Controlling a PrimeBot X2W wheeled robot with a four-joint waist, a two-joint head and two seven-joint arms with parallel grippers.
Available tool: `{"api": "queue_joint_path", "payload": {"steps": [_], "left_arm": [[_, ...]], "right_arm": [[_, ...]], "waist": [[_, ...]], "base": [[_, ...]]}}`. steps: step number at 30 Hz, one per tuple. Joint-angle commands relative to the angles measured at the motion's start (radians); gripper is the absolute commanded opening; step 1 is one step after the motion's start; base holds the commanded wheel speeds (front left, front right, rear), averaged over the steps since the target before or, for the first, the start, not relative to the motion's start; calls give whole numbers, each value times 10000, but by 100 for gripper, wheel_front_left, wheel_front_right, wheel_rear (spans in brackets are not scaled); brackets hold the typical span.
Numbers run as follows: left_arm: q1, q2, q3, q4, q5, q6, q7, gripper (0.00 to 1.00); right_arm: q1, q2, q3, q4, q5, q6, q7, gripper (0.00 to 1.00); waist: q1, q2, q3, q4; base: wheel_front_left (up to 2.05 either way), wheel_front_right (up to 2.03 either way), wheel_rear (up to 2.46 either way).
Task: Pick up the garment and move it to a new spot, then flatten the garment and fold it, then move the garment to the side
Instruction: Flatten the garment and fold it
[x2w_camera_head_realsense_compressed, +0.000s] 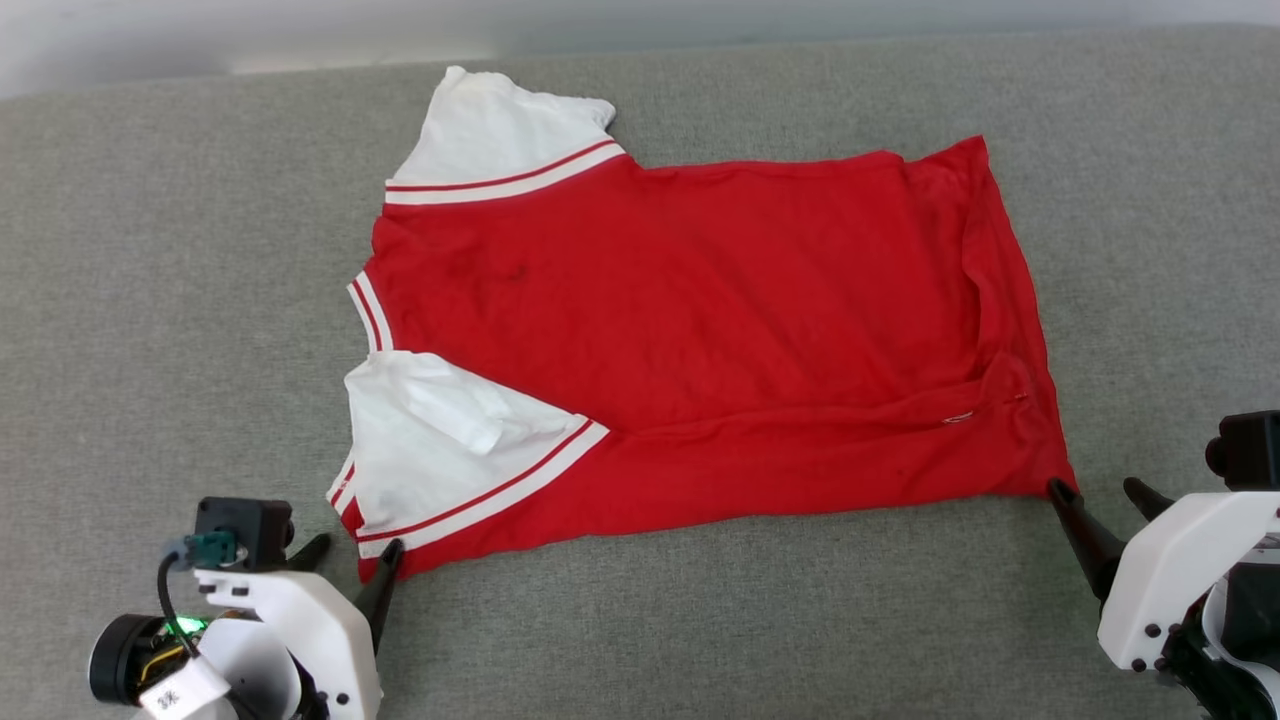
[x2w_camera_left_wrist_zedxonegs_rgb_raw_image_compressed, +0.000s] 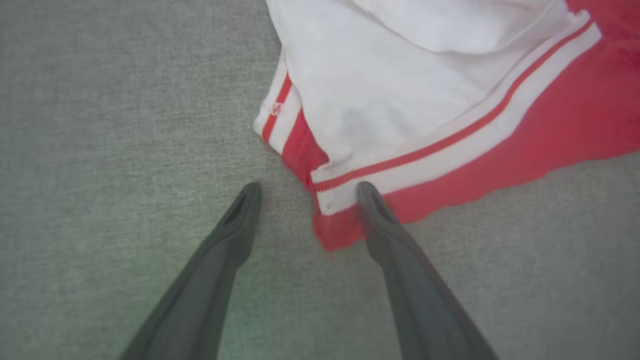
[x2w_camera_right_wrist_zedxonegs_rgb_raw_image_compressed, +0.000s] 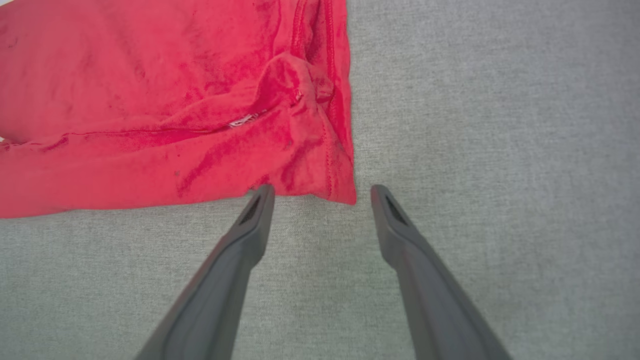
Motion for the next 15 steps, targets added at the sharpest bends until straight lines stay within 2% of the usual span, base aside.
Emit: {"api": "queue_joint_path", "payload": {"steps": [1, 5, 6, 7, 8, 10, 15], "left_arm": [[-118, -82, -59, 208, -76, -72, 66, 100], [-31, -282, -460, 1008, -252, -322, 490, 100], [37, -339, -602, 1205, -345, -425, 667, 85], [77, -393, -728, 1346, -420, -546, 786, 35], [81, -491, -797, 1426, -476, -652, 821, 0], [38, -639, -839, 1497, -539, -830, 619, 0], [-267, -693, -509, 1039, -309, -906, -207, 0]], "right_arm": [[-122, 55, -1, -41, -10, -4, -84, 100], [-171, 75, 53, -32, -65, -4, -180, 100], [-171, 78, 75, -15, -83, -4, -202, 100], [-185, 76, 98, -2, -108, -4, -216, 100], [-226, 74, 122, 8, -138, -4, -220, 100], [-295, -60, 177, 7, -210, -4, -235, 100], [-376, -378, 209, 103, -434, -4, -169, 100]], "waist": [[1, 0, 132, -45], [1, 0, 311, -71], [1, 0, 334, -73], [1, 0, 356, -67], [1, 0, 366, -54], [1, 0, 306, -2], [1, 0, -14, 212]], "base": [[0, 0, 0], [0, 0, 0], [0, 0, 0], [0, 0, 0], [0, 0, 0], [0, 0, 0], [0, 0, 0]]}}
